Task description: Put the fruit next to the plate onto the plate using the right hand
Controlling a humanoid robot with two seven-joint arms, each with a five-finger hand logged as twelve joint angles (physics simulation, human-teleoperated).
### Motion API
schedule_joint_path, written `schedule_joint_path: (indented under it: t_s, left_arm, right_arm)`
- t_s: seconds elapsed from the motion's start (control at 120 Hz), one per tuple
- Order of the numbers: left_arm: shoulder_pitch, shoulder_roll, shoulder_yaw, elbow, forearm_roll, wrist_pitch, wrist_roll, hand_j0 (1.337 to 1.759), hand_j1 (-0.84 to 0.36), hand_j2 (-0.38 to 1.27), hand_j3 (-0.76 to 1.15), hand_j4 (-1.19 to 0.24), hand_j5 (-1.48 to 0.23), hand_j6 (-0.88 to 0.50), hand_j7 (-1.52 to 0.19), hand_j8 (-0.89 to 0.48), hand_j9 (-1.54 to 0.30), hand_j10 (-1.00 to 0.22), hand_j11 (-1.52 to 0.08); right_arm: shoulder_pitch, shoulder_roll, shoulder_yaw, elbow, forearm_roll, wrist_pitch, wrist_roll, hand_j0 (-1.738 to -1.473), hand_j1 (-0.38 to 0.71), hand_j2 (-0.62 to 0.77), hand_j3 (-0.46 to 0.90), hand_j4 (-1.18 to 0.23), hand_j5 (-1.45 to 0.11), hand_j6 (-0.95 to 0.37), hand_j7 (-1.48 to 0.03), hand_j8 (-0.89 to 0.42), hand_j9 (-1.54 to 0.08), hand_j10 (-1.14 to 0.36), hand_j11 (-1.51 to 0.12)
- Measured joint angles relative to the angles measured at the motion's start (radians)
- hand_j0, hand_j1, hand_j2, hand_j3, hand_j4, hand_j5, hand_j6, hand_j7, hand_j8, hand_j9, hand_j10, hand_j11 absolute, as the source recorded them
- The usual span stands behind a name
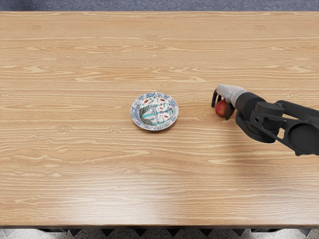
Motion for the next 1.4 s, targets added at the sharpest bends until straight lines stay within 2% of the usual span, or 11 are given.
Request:
schedule_joint_path:
  t_s: [0.25, 0.333, 0.342, 0.358, 0.433, 0.483, 0.533, 0.842, 1.233, 1.242, 1.4]
  left_arm:
    - [0.0, 0.0, 0.0, 0.0, 0.0, 0.0, 0.0, 1.658, 0.35, 0.0, 0.0, 0.0, 0.0, 0.0, 0.0, 0.0, 0.0, 0.0, 0.0]
    - [0.0, 0.0, 0.0, 0.0, 0.0, 0.0, 0.0, 1.658, 0.35, 0.0, 0.0, 0.0, 0.0, 0.0, 0.0, 0.0, 0.0, 0.0, 0.0]
    - [0.0, 0.0, 0.0, 0.0, 0.0, 0.0, 0.0, 1.658, 0.35, 0.0, 0.0, 0.0, 0.0, 0.0, 0.0, 0.0, 0.0, 0.0, 0.0]
    - [0.0, 0.0, 0.0, 0.0, 0.0, 0.0, 0.0, 1.658, 0.35, 0.0, 0.0, 0.0, 0.0, 0.0, 0.0, 0.0, 0.0, 0.0, 0.0]
    - [0.0, 0.0, 0.0, 0.0, 0.0, 0.0, 0.0, 1.658, 0.35, 0.0, 0.0, 0.0, 0.0, 0.0, 0.0, 0.0, 0.0, 0.0, 0.0]
    - [0.0, 0.0, 0.0, 0.0, 0.0, 0.0, 0.0, 1.658, 0.35, 0.0, 0.0, 0.0, 0.0, 0.0, 0.0, 0.0, 0.0, 0.0, 0.0]
    - [0.0, 0.0, 0.0, 0.0, 0.0, 0.0, 0.0, 1.658, 0.35, 0.0, 0.0, 0.0, 0.0, 0.0, 0.0, 0.0, 0.0, 0.0, 0.0]
    - [0.0, 0.0, 0.0, 0.0, 0.0, 0.0, 0.0, 1.658, 0.35, 0.0, 0.0, 0.0, 0.0, 0.0, 0.0, 0.0, 0.0, 0.0, 0.0]
    - [0.0, 0.0, 0.0, 0.0, 0.0, 0.0, 0.0, 1.658, 0.35, 0.0, 0.0, 0.0, 0.0, 0.0, 0.0, 0.0, 0.0, 0.0, 0.0]
    - [0.0, 0.0, 0.0, 0.0, 0.0, 0.0, 0.0, 1.658, 0.35, 0.0, 0.0, 0.0, 0.0, 0.0, 0.0, 0.0, 0.0, 0.0, 0.0]
    - [0.0, 0.0, 0.0, 0.0, 0.0, 0.0, 0.0, 1.658, 0.35, 0.0, 0.0, 0.0, 0.0, 0.0, 0.0, 0.0, 0.0, 0.0, 0.0]
  right_arm:
    - [0.003, 0.0, 0.01, -0.001, 0.009, 0.001, 0.0, -1.65, 0.24, 0.19, 0.0, -0.74, -0.98, -0.45, -0.97, -0.39, -0.99, -0.58, -1.01]
    - [0.01, 0.0, 0.02, 0.0, 0.014, 0.002, 0.001, -1.652, 0.26, 0.27, 0.0, -0.75, -1.0, -0.44, -0.98, -0.37, -1.01, -0.57, -1.03]
    - [0.01, 0.0, 0.022, 0.0, 0.014, 0.002, 0.001, -1.652, 0.28, 0.37, 0.0, -0.75, -1.0, -0.43, -0.98, -0.36, -1.01, -0.55, -1.03]
    - [0.011, 0.0, 0.025, 0.001, 0.015, 0.003, 0.001, -1.652, 0.28, 0.39, 0.0, -0.75, -1.0, -0.43, -0.98, -0.35, -1.02, -0.55, -1.04]
    - [0.014, 0.0, 0.04, 0.005, 0.016, 0.004, 0.001, -1.652, 0.27, 0.41, 0.0, -0.74, -1.02, -0.44, -0.99, -0.36, -1.03, -0.57, -1.04]
    - [0.015, 0.0, 0.047, 0.013, 0.017, 0.006, 0.0, -1.652, 0.27, 0.41, 0.0, -0.74, -1.03, -0.46, -0.99, -0.37, -1.03, -0.58, -1.05]
    - [0.017, 0.0, 0.052, 0.025, 0.018, 0.007, 0.0, -1.652, 0.25, 0.29, 0.0, -0.74, -1.03, -0.45, -0.99, -0.37, -1.04, -0.58, -1.05]
    - [0.048, 0.003, 0.057, 0.095, 0.015, 0.013, 0.0, -1.652, 0.24, 0.34, 0.0, -0.74, -1.06, -0.47, -1.0, -0.38, -1.06, -0.6, -1.07]
    - [0.074, 0.123, 0.058, 0.123, 0.014, 0.006, 0.0, -1.654, 0.26, 0.41, 0.0, -0.73, -1.09, -0.46, -1.01, -0.35, -1.08, -0.59, -1.08]
    - [0.075, 0.125, 0.058, 0.123, 0.013, 0.006, 0.0, -1.653, 0.22, 0.24, 0.0, -0.73, -1.09, -0.46, -1.01, -0.34, -1.08, -0.57, -1.08]
    - [0.09, 0.168, 0.059, 0.123, 0.014, -0.002, 0.0, -1.656, 0.22, 0.39, 0.0, -0.72, -1.11, -0.48, -1.01, -0.38, -1.1, -0.61, -1.11]
